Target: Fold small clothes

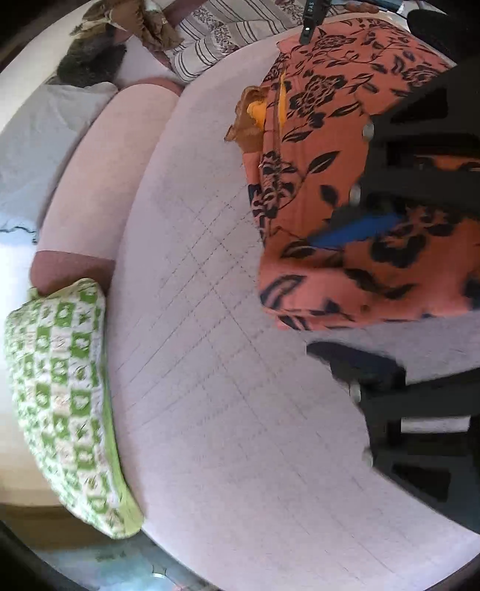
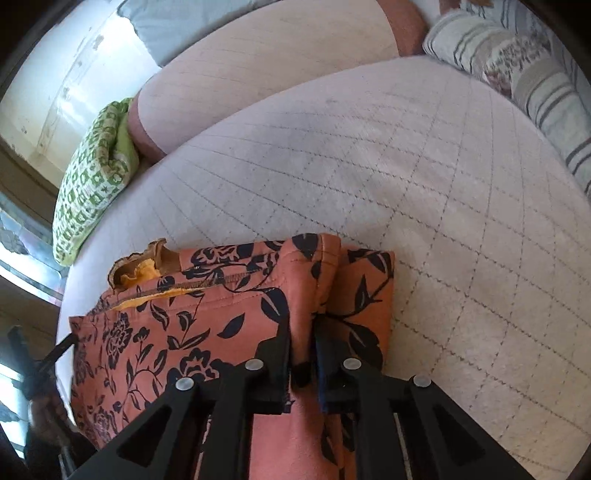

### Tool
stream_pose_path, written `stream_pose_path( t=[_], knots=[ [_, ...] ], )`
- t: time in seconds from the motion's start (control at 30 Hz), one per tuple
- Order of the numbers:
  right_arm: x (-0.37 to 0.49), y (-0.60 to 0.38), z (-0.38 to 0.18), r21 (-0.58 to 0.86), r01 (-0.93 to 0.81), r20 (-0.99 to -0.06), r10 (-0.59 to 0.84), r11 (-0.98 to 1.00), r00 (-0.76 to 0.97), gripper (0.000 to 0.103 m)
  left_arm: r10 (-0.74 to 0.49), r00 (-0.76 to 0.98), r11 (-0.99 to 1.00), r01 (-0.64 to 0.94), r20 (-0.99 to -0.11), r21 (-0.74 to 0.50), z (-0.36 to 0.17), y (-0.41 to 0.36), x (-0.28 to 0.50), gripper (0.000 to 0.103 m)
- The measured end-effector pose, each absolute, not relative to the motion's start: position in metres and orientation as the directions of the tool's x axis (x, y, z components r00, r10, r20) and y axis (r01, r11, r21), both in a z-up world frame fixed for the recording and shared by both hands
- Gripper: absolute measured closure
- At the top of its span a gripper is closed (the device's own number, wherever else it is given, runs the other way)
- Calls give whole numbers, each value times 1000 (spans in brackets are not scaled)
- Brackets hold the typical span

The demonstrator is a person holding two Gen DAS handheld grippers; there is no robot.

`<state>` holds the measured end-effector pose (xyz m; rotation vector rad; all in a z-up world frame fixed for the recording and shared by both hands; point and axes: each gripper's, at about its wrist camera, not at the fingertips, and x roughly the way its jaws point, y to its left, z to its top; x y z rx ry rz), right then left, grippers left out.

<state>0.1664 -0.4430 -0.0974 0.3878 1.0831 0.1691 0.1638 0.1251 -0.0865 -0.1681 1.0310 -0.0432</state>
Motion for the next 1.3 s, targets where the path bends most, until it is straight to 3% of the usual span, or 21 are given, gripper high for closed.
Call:
stream_pose_path(
  t=[0.03, 0.13, 0.27, 0.33, 0.4, 0.47, 0.5, 0.53, 0.6, 0.77, 0.83, 0.93, 1.0, 1.03, 1.07, 1.1, 1.13, 1.2, 1.3],
  knots=[
    [170, -445, -101, 411, 66, -825, 340, 909, 452, 90, -127, 485, 986, -33, -865, -164, -91, 123, 170, 95],
    [170, -451, -99, 432, 72, -825, 361, 899, 435, 97, -111, 485, 989, -32, -868, -145, -91, 119, 176, 97],
    [152, -436, -61, 289, 22, -809, 232, 957, 539, 97, -69, 593, 998, 33, -802, -62, -74, 106, 164, 97],
    [150, -437, -67, 221, 48, -827, 161, 974, 538, 97, -50, 509, 999, 11, -859, -52, -102, 108, 175, 96],
    [155, -447, -99, 262, 107, -854, 179, 959, 489, 93, -50, 527, 998, -10, -849, -64, -105, 110, 176, 93],
    [152, -452, -100, 326, 110, -823, 225, 939, 522, 89, -34, 537, 999, -17, -843, -51, -96, 108, 174, 89],
    [149, -453, -95, 347, 102, -807, 241, 932, 540, 78, -29, 544, 999, -11, -838, -42, -93, 107, 173, 88],
    [148, -453, -90, 354, 90, -798, 250, 931, 548, 59, -22, 546, 1000, -4, -837, -29, -92, 106, 171, 87],
    [146, -455, -79, 326, 100, -798, 217, 940, 562, 34, -21, 554, 1000, -1, -832, -26, -85, 107, 164, 87],
    [137, -453, -44, 338, 67, -731, 216, 939, 648, 34, -78, 622, 997, 50, -779, -59, -45, 102, 130, 87],
    [145, -440, -44, 355, 6, -750, 281, 935, 599, 34, -117, 628, 993, 92, -770, -76, -37, 96, 117, 87],
    [155, -428, -58, 286, -13, -784, 242, 958, 572, 34, -177, 623, 982, 160, -762, -98, -34, 82, 95, 87],
    [162, -426, -69, 262, -27, -797, 233, 965, 557, 45, -201, 616, 977, 179, -761, -114, -41, 73, 84, 85],
    [165, -425, -76, 200, -31, -819, 184, 979, 544, 61, -189, 603, 979, 180, -775, -98, -49, 70, 84, 81],
    [170, -423, -86, 98, -7, -845, 87, 995, 528, 62, -136, 582, 985, 163, -802, -49, -63, 68, 90, 79],
    [175, -426, -98, 43, 24, -862, 25, 999, 506, 60, -67, 548, 991, 130, -834, 6, -81, 69, 94, 79],
    [176, -438, -104, 107, 67, -865, 60, 992, 498, 53, -43, 520, 994, 109, -853, 16, -92, 72, 99, 79],
    [168, -447, -90, 154, 136, -847, 60, 979, 528, 47, -61, 544, 997, 77, -837, -23, -86, 76, 98, 79],
    [143, -442, -58, 113, 132, -811, 15, 985, 584, 47, -51, 596, 997, 79, -801, -5, -63, 70, 91, 71]
  ],
)
